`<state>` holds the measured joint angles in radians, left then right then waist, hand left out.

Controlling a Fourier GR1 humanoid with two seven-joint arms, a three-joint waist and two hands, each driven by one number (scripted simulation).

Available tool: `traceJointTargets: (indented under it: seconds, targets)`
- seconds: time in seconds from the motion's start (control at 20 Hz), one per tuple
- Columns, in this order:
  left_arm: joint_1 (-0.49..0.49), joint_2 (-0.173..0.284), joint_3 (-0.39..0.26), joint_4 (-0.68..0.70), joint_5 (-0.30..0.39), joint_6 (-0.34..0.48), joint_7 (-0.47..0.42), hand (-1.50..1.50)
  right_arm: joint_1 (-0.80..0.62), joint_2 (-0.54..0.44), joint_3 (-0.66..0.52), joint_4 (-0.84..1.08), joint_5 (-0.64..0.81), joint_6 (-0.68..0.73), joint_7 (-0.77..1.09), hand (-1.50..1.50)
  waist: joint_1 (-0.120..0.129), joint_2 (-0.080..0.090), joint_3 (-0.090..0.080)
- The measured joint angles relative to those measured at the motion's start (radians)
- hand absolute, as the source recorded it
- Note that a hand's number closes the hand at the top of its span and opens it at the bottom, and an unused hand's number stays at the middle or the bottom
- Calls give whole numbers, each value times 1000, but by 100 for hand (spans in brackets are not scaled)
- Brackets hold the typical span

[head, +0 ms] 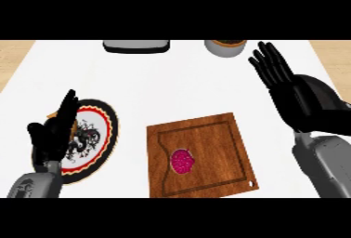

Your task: Pick the cupcake from the cutting board and place it in the pan

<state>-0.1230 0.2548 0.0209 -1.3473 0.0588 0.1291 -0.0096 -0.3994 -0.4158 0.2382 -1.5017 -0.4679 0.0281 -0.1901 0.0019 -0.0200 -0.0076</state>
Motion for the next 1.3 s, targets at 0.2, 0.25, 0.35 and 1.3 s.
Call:
traceJointTargets:
  seconds: [0.2, 0.25, 0.35, 1.3]
  targets:
    - [-23, -34, -36, -17, 33, -49, 32, 0, -88, 25, 133, -7, 159, -22, 35, 150, 17, 12, 3]
    - [-24, -52, -56, -22, 42, -66, 38, 0, -120, 27, 179, -6, 207, -20, 55, 150, 27, 13, 2]
    - [-26, -80, -88, -20, 60, -95, 56, 0, -192, -14, 249, -7, 327, -12, 76, 150, 34, 1, -8]
    - [26, -152, -152, -121, 160, -163, 203, 0, -438, 135, 798, 133, 1123, 141, 531, -150, 3, -3, 0]
